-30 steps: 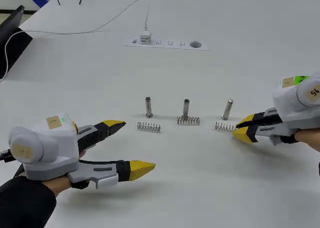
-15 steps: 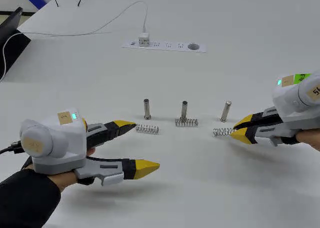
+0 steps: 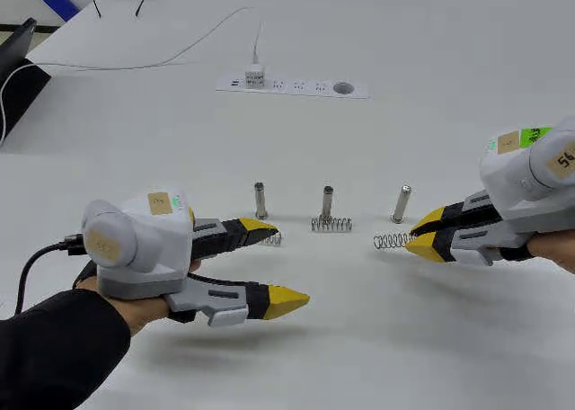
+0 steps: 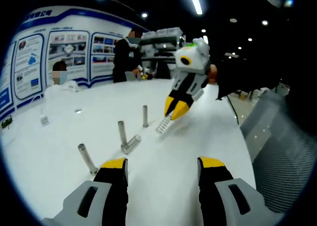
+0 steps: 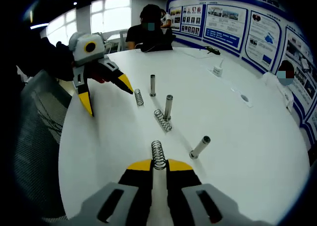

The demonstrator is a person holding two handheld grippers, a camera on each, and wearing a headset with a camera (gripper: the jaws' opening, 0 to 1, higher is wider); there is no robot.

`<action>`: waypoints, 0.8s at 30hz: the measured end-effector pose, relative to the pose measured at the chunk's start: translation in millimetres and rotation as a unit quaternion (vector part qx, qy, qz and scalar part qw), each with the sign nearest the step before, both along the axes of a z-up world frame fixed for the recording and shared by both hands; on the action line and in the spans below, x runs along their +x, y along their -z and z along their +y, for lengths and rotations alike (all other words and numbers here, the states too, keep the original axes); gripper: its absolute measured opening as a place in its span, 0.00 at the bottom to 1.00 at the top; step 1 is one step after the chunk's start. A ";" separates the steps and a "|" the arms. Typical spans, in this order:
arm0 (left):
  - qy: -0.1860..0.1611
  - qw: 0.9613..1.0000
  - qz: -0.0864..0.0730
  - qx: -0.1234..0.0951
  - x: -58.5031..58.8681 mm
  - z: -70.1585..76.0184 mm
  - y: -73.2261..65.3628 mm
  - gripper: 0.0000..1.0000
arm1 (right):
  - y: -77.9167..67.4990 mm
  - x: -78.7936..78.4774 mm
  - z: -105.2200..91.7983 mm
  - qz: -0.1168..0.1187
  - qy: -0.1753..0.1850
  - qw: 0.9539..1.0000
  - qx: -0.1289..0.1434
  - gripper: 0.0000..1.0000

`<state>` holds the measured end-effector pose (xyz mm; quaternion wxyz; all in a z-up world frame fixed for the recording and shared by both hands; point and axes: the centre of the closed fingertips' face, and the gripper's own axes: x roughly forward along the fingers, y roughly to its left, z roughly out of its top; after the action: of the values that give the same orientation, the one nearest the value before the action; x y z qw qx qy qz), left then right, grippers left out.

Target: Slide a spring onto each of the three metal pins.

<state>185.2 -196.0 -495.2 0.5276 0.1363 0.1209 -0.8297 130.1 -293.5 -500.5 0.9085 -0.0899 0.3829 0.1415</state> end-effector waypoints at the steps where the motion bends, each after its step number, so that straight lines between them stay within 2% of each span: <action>1: 0.004 1.000 -0.001 0.000 -2.0 -2.2 0.0 0.57 | -1.5 0.5 2.9 0.000 -0.003 1.000 0.003 0.11; 12: 0.031 0.999 -0.004 0.006 -14.6 -14.9 6.9 0.48 | -10.1 5.6 30.2 0.005 -0.037 0.999 0.015 0.11; 24: 0.053 0.998 -0.027 0.007 -27.5 -26.4 9.4 0.39 | -16.9 10.6 52.8 0.012 -0.070 0.997 0.021 0.11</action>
<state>157.7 -222.4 -504.6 0.4852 0.1687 0.1051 -0.8515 140.7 -240.7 -483.6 0.8936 -0.0954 0.3831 0.2134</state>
